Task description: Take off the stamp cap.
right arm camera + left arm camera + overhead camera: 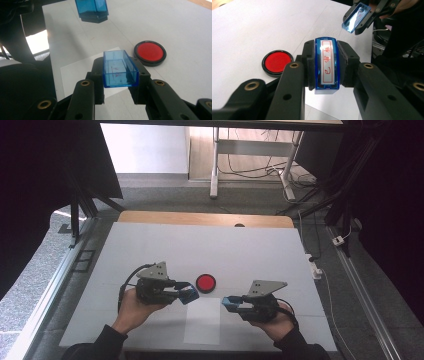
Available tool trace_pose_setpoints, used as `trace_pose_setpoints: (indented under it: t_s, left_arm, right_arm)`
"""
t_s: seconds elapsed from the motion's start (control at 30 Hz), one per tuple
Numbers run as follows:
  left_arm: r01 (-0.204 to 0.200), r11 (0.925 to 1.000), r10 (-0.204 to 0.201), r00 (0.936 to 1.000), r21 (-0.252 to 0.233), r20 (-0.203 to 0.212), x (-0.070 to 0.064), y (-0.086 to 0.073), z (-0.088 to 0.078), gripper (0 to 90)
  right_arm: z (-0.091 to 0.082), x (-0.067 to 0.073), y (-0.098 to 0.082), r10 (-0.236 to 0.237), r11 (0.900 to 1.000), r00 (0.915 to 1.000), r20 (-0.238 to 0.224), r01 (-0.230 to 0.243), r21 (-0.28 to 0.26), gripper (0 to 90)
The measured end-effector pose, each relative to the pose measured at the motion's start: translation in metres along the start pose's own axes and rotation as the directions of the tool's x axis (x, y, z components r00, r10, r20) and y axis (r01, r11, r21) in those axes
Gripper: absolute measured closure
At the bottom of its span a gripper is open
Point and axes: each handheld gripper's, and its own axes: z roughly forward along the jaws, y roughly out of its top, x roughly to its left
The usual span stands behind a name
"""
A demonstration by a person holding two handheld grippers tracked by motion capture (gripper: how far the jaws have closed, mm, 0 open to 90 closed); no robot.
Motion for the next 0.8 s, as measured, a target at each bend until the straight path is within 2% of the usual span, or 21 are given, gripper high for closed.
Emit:
trace_pose_setpoints:
  t_s: [0.17,0.5,0.63,0.7,0.73,0.8]
  left_arm:
    - [0.005,1.0,-0.005,0.9999,0.001,-0.011,0.001,0.0,-0.001,70.1]
    - [0.015,0.9999,-0.015,0.9996,0.0,-0.025,0.002,0.0,-0.003,70.1]
    - [0.017,0.9999,-0.017,0.9995,-0.001,-0.027,0.002,0.0,-0.003,70.1]
    - [0.017,0.9999,-0.017,0.9994,-0.003,-0.029,0.002,0.0,-0.003,70.1]
    - [0.018,0.9998,-0.018,0.9994,-0.003,-0.029,0.002,0.0,-0.003,70.1]
    - [0.021,0.9998,-0.021,0.9993,-0.005,-0.03,0.003,0.0,-0.004,70.1]
  right_arm:
    - [-0.011,-0.004,-0.003,0.033,0.999,0.9992,0.021,-0.033,-0.008,68.7]
    - [-0.026,-0.008,-0.014,0.052,0.999,0.9957,0.077,-0.053,0.006,68.7]
    - [-0.036,-0.012,-0.022,0.074,0.997,0.9895,0.124,-0.076,0.008,68.6]
    - [-0.038,-0.012,-0.023,0.078,0.997,0.9885,0.13,-0.08,0.009,68.6]
    - [-0.041,-0.013,-0.025,0.083,0.996,0.9838,0.159,-0.086,0.014,68.6]
    - [-0.043,-0.013,-0.026,0.084,0.996,0.9821,0.169,-0.089,0.021,68.6]
